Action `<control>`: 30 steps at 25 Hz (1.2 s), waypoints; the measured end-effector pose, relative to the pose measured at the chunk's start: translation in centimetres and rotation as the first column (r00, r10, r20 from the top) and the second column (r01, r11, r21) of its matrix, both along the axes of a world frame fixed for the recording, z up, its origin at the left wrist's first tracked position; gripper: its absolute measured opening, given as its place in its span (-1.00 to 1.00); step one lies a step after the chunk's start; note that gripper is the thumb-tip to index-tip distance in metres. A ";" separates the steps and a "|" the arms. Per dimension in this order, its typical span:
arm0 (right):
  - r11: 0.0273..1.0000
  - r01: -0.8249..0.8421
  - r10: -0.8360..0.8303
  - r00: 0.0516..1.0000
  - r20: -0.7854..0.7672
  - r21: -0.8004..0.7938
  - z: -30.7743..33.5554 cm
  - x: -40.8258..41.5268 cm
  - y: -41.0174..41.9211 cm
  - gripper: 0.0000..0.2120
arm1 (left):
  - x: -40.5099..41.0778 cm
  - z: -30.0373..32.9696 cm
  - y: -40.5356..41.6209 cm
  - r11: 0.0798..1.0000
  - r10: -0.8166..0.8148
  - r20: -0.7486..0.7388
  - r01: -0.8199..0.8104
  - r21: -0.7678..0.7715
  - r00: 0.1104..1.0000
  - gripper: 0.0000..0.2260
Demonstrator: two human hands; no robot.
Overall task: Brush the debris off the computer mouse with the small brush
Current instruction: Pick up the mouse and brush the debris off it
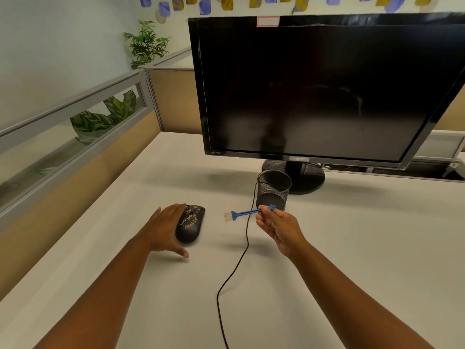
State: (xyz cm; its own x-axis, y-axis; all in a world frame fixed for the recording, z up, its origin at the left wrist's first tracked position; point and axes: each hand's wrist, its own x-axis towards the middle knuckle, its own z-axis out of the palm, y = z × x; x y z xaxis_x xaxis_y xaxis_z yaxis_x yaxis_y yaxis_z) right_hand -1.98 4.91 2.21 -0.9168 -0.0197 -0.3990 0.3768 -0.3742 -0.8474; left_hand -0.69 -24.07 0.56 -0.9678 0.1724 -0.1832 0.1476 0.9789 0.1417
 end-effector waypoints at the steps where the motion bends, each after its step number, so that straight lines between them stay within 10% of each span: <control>1: 1.000 -0.001 0.001 1.000 0.008 0.002 -0.3 -0.1 -0.1 -0.89 | -0.4 -0.2 -0.1 1.000 -0.017 0.017 0.017 -0.003 1.000 0.18; 17: 1.000 -0.017 0.017 0.998 0.060 0.001 -1.7 -1.1 -0.8 -0.89 | -3.9 -1.8 -1.5 0.999 -0.035 0.112 0.032 0.036 0.993 0.24; 30: 1.000 -0.011 0.012 0.998 0.062 -0.016 -1.4 -0.8 -0.6 -0.89 | -1.1 -3.0 -0.1 0.981 0.122 -0.096 -0.105 0.162 0.988 0.25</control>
